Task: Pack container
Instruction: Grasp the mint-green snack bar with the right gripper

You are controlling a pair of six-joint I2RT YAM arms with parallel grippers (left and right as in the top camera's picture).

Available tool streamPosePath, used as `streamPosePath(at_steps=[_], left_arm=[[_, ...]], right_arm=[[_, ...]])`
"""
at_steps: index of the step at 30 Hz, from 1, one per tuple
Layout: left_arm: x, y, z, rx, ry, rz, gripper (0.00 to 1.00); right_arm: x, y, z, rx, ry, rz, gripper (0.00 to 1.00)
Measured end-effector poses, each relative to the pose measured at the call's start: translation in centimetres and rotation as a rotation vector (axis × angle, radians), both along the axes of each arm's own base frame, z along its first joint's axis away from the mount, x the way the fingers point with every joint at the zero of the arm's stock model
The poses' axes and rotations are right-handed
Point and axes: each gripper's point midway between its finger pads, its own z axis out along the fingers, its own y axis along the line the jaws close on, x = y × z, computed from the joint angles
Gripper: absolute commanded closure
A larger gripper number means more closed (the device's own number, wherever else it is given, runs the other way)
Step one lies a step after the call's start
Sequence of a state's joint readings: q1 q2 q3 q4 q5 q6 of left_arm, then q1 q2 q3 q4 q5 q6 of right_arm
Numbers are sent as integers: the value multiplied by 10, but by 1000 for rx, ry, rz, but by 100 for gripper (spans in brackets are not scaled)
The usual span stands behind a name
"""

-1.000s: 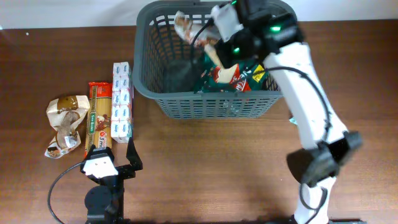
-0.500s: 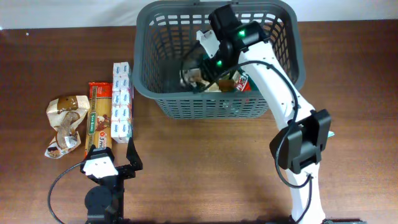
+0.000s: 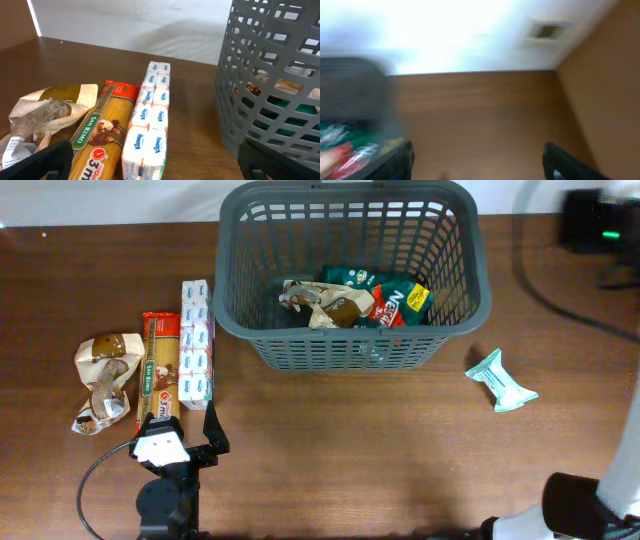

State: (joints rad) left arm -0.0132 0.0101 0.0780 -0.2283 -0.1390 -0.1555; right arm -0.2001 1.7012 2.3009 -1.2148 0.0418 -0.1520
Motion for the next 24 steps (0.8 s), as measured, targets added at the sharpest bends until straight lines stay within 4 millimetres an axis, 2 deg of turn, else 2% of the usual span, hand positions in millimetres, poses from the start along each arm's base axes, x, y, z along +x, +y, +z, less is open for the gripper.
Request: streamPosePath(at_steps=[1, 2, 4, 5, 7, 9, 10, 14, 17, 24], left_arm=[[0, 0, 0, 0, 0, 0, 1], [0, 0, 0, 0, 0, 0, 1], [0, 0, 0, 0, 0, 0, 1], [0, 0, 0, 0, 0, 0, 0], [0, 0, 0, 0, -1, 0, 1], [0, 0, 0, 0, -1, 0, 1], [0, 0, 0, 0, -1, 0, 0], [0, 0, 0, 0, -1, 0, 1], [0, 0, 0, 0, -1, 0, 1], [0, 0, 0, 0, -1, 0, 1]], right_arm=[[-2, -31, -15, 16, 18, -68, 9], [-1, -60, -48, 51, 77, -137, 7], [1, -93, -134, 113, 234, -177, 7], [-3, -97, -180, 140, 323, -160, 7], [-13, -93, -246, 157, 437, -96, 5], [-27, -80, -293, 156, 524, -17, 4], [-33, -73, -308, 150, 557, 25, 2], [-58, -56, -347, 122, 658, 173, 1], [-71, -41, -365, 140, 697, 269, 0], [-77, -21, -378, 210, 719, 386, 3]])
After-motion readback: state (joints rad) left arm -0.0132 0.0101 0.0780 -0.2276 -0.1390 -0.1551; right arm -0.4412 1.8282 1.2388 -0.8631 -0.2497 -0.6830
